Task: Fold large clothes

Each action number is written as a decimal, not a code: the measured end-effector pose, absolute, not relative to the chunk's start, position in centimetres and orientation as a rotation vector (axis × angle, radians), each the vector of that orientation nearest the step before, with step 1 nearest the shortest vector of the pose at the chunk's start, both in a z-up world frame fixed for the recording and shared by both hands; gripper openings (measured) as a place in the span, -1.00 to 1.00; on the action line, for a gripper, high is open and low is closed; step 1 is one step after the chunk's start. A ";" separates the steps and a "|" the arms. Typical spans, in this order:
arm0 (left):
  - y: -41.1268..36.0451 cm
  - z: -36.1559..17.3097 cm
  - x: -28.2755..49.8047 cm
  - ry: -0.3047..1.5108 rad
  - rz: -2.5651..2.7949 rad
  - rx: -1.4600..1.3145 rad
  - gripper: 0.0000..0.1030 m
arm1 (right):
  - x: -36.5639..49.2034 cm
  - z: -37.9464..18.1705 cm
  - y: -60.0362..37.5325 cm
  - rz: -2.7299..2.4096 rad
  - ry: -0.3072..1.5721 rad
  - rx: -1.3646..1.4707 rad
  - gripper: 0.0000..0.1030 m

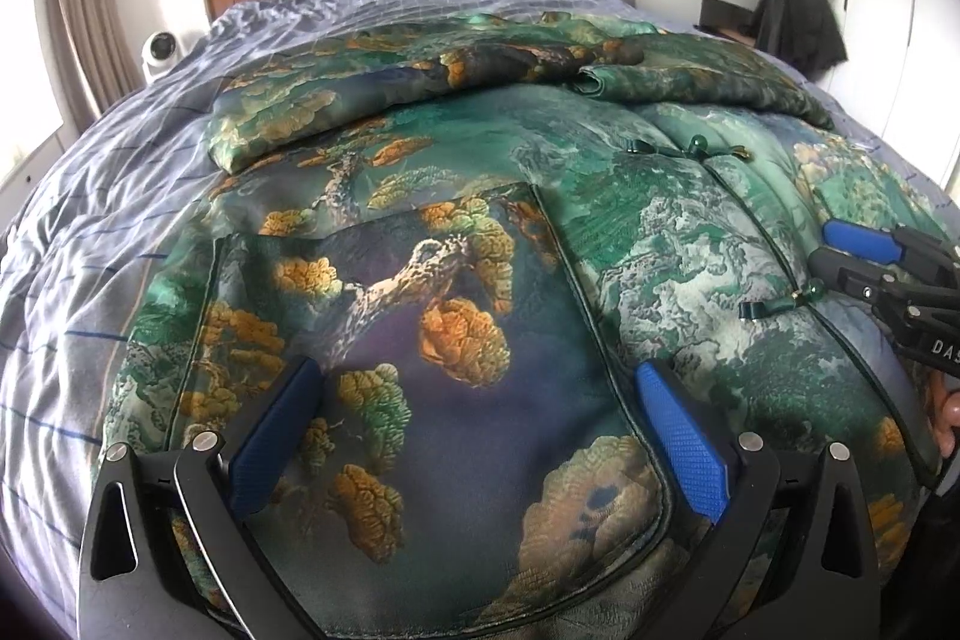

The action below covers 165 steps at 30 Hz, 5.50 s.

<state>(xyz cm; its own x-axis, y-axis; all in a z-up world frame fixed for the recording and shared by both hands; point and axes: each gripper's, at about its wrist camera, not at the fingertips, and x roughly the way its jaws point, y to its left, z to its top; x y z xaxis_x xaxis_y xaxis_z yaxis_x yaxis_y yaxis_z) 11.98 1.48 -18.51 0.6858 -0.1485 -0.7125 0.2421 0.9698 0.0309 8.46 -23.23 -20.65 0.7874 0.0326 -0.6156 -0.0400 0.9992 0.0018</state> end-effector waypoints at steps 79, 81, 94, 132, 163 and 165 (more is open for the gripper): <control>14.2 -12.2 6.8 1.054 -0.287 -0.209 -0.78 | -2.2 -11.2 -39.3 0.073 0.952 0.426 -0.74; 14.4 -11.7 5.8 1.056 -0.293 -0.203 -0.78 | -2.5 -11.0 -39.1 0.083 0.956 0.424 -0.74; 15.3 -8.3 -2.7 1.113 -0.403 -0.158 -0.79 | -7.5 -9.9 -38.0 0.178 1.085 0.446 -0.74; 15.7 -13.8 31.5 1.157 -0.205 -0.297 0.41 | 24.6 -10.8 -46.6 0.002 0.945 0.442 0.87; 12.3 -18.2 35.4 0.800 0.099 -0.045 -0.70 | 31.2 -18.9 -44.7 -0.408 0.834 0.027 -0.72; 12.2 -18.3 35.7 0.804 0.095 -0.055 -0.68 | 31.1 -19.1 -44.5 -0.409 0.834 0.023 -0.72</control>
<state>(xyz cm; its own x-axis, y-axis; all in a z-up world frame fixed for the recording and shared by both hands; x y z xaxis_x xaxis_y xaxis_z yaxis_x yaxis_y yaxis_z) 35.75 12.24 -18.25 0.6899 0.0642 -0.7211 -0.1056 0.9943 -0.0126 31.14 -44.50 -19.12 0.5985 -0.3439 -0.7236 0.3618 0.9218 -0.1389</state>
